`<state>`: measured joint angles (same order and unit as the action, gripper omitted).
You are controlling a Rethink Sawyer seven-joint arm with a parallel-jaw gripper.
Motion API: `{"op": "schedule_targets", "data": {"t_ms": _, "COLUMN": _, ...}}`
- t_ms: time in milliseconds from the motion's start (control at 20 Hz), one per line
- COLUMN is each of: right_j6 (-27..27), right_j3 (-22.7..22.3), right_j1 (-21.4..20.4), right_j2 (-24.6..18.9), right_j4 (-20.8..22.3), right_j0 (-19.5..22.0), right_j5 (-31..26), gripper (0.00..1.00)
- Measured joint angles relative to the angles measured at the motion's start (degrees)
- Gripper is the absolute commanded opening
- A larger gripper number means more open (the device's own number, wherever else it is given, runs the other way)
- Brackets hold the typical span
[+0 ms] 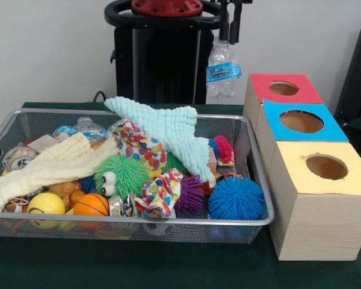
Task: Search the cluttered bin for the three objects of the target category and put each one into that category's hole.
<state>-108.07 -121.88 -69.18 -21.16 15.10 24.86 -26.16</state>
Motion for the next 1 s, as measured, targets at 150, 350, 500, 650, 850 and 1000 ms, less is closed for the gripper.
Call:
{"op": "schedule_targets", "data": {"t_ms": 150, "right_j6": 0.0, "right_j3": -0.4, "right_j1": 0.0, "right_j2": 1.4, "right_j4": 0.0, "right_j0": -1.9, "right_j5": 0.0, "gripper": 0.00}}
{"op": "schedule_targets", "data": {"t_ms": 350, "right_j6": 0.0, "right_j3": -0.7, "right_j1": 0.0, "right_j2": 3.3, "right_j4": -0.3, "right_j0": -4.5, "right_j5": 0.0, "gripper": 0.00}}
{"op": "schedule_targets", "data": {"t_ms": 500, "right_j6": 0.0, "right_j3": -0.8, "right_j1": 0.0, "right_j2": 4.5, "right_j4": -0.6, "right_j0": -6.1, "right_j5": 0.0, "gripper": 0.00}}
{"op": "schedule_targets", "data": {"t_ms": 650, "right_j6": 0.0, "right_j3": -0.8, "right_j1": 0.0, "right_j2": 6.0, "right_j4": -0.9, "right_j0": -8.0, "right_j5": 0.0, "gripper": 0.00}}
{"op": "schedule_targets", "data": {"t_ms": 850, "right_j6": 0.0, "right_j3": -0.7, "right_j1": 0.6, "right_j2": 8.2, "right_j4": -1.4, "right_j0": -10.8, "right_j5": 0.0, "gripper": 0.00}}
{"op": "schedule_targets", "data": {"t_ms": 1000, "right_j6": 0.0, "right_j3": -0.7, "right_j1": 1.1, "right_j2": 9.8, "right_j4": -1.7, "right_j0": -13.0, "right_j5": 0.0, "gripper": 0.00}}
